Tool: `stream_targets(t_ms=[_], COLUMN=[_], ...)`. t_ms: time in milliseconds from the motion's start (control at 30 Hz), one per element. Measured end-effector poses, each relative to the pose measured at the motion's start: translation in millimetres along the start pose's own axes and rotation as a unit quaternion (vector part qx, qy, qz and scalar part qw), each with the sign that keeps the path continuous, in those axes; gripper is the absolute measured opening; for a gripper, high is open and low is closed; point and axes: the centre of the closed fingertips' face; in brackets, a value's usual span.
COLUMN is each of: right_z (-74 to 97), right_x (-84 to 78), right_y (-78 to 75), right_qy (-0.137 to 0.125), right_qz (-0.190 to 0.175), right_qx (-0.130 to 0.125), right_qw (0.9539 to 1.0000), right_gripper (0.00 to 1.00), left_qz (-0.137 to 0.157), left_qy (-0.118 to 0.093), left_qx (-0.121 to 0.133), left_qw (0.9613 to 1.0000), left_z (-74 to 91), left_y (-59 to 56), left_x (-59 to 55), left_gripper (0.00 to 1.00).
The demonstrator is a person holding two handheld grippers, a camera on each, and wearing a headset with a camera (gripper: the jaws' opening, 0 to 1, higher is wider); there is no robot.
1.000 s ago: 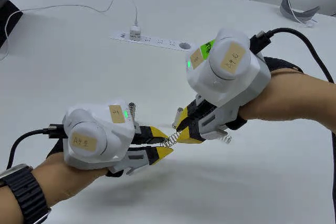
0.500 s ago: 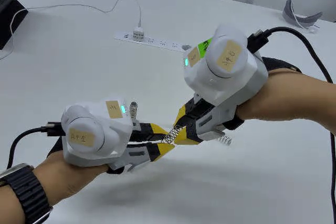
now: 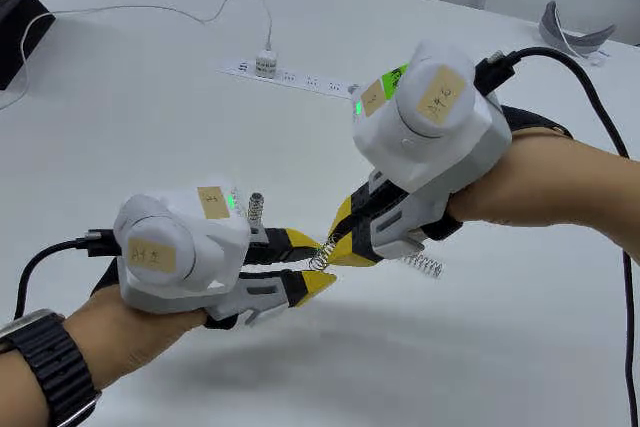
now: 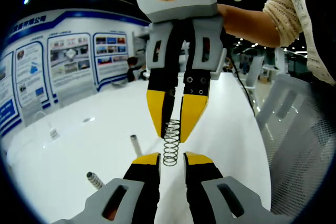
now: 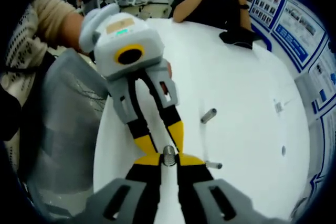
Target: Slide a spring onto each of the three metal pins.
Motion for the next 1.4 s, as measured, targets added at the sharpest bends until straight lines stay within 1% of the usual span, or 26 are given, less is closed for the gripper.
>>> stream_targets(t_ms=[200, 367, 567, 633, 767, 800, 900, 1000, 1133, 1400], right_z=[2.5, 8.0, 17.3, 19.7, 21.2, 21.4, 21.5, 20.6, 16.7, 5.8], right_x=[-2.4, -5.4, -11.4, -14.9, -19.4, -20.7, -22.6, -26.3, -27.6, -30.7], right_y=[-5.4, -12.9, -29.1, -36.9, -50.8, -56.3, -64.5, -67.9, -74.6, -80.0], right_qy=[0.003, 0.005, 0.009, 0.011, 0.019, 0.021, 0.027, 0.040, 0.048, 0.061], right_qz=[-0.007, -0.013, -0.024, -0.028, -0.033, -0.034, -0.036, -0.035, -0.037, -0.041], right_qx=[-0.007, -0.016, -0.033, -0.039, -0.047, -0.049, -0.052, -0.056, -0.053, -0.043], right_qw=[0.9999, 0.9998, 0.9991, 0.9988, 0.9982, 0.9980, 0.9976, 0.9970, 0.9967, 0.9964], right_gripper=[0.12, 0.12, 0.12, 0.12, 0.12, 0.12, 0.12, 0.12, 0.12, 0.12], left_qz=[0.008, 0.017, 0.032, 0.036, 0.038, 0.039, 0.039, 0.039, 0.040, 0.047], left_qy=[0.000, 0.000, 0.001, 0.001, 0.002, 0.003, 0.004, 0.005, 0.006, 0.007], left_qx=[0.004, 0.011, 0.016, 0.017, 0.016, 0.016, 0.016, 0.015, 0.014, 0.018], left_qw=[1.0000, 0.9998, 0.9993, 0.9992, 0.9991, 0.9991, 0.9991, 0.9991, 0.9991, 0.9987], left_z=[4.2, 8.5, 15.0, 16.5, 18.0, 18.2, 18.7, 19.2, 19.9, 22.4], left_y=[2.4, 5.2, 6.9, 6.9, 6.1, 5.7, 4.8, 3.4, 2.0, 3.1], left_x=[-2.9, -6.8, -11.4, -12.6, -14.5, -15.0, -15.8, -16.3, -17.0, -18.6], left_gripper=[0.24, 0.31, 0.41, 0.44, 0.47, 0.48, 0.50, 0.51, 0.52, 0.56])
Point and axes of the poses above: the centre of the closed fingertips' face, and the gripper's own axes: z roughly backward along the fingers, y roughly to its left, x roughly out of its top
